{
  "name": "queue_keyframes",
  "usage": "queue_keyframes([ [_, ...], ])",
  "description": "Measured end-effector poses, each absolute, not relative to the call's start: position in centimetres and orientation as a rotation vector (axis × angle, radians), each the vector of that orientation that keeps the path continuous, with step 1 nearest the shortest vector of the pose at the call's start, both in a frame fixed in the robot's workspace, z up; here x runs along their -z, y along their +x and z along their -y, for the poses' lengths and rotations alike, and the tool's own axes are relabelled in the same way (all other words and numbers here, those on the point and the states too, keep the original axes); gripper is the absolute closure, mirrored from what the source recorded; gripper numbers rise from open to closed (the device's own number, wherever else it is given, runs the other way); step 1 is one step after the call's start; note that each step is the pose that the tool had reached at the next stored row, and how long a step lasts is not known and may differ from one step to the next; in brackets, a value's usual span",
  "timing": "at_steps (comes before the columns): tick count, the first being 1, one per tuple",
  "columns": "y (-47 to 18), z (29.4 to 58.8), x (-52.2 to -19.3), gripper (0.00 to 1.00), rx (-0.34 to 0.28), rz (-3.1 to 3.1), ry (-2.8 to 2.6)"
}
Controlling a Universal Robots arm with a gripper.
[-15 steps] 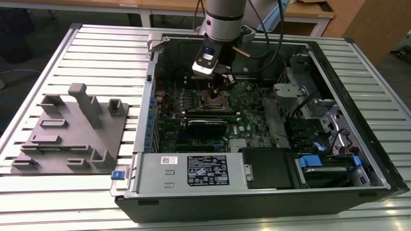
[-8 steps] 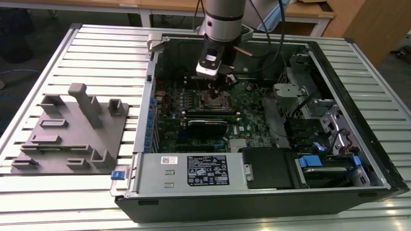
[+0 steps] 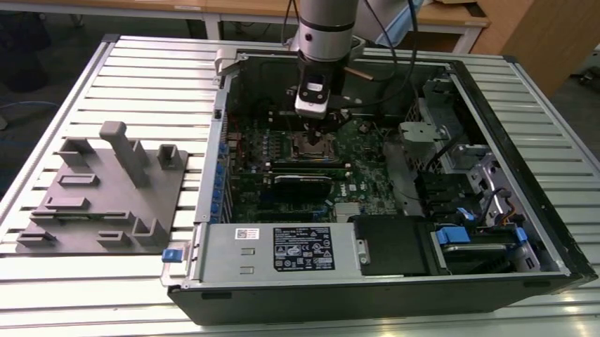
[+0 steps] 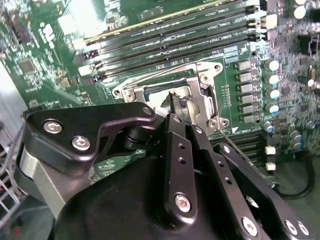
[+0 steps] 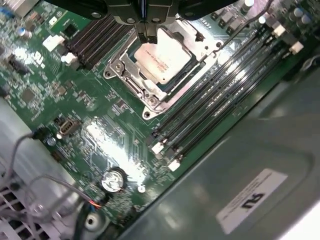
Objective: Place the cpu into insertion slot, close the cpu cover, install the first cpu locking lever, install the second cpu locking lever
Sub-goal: 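Close the cpu cover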
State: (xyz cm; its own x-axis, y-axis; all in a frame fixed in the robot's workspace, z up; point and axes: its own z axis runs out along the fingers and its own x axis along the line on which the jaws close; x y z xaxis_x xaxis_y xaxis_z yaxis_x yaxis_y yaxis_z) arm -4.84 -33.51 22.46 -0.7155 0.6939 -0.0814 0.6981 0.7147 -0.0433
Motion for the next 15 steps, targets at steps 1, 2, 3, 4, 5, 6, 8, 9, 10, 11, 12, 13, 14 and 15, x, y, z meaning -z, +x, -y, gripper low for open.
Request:
queue_keyframes([
  [1,-4.84,33.51,-22.45,0.9,0.108,-2.863,1.136],
  [2,-4.84,33.51,-22.45,0.9,0.108,-2.871,1.113],
  [3,-4.84,33.51,-22.44,0.9,0.107,-2.88,1.088],
  [4,-4.84,33.51,-22.44,0.9,0.106,-2.888,1.064],
  [5,-4.84,33.51,-22.44,0.9,0.105,-2.897,1.04],
  [6,-4.84,33.51,-22.43,0.9,0.104,-2.905,1.015],
  [8,-4.84,33.51,-22.42,0.9,0.103,-2.921,0.963],
  [9,-4.84,33.51,-22.42,0.9,0.102,-2.929,0.938],
  [10,-4.84,33.51,-22.41,0.9,0.101,-2.937,0.912],
  [11,-4.84,33.51,-22.41,0.9,0.1,-2.944,0.886],
  [12,-4.84,33.51,-22.41,0.9,0.099,-2.951,0.86],
  [13,-4.84,33.51,-22.4,0.9,0.098,-2.958,0.835],
  [14,-4.84,33.51,-22.4,0.9,0.097,-2.964,0.81],
  [15,-4.84,33.51,-22.4,0.9,0.096,-2.971,0.784],
])
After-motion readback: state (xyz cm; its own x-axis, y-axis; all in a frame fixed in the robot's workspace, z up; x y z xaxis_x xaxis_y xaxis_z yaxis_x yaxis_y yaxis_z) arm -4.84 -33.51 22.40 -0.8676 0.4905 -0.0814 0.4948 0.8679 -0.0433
